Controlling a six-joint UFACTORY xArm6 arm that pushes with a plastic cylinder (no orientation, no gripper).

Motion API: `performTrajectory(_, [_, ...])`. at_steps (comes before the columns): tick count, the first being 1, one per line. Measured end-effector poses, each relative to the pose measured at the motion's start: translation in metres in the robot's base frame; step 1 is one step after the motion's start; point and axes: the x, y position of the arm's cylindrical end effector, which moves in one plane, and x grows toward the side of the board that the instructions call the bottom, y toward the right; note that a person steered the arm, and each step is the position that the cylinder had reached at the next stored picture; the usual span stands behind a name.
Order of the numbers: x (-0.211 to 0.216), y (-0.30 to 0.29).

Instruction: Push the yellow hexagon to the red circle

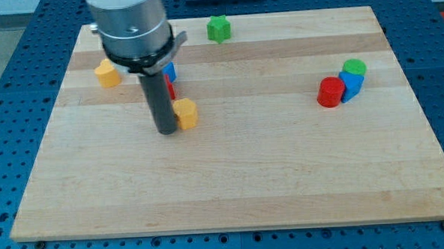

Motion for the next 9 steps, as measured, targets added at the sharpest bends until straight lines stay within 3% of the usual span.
performTrajectory(2, [-0.008, 0.041])
performTrajectory(6, [-0.034, 0.016])
performTrajectory(9, [-0.057, 0.074])
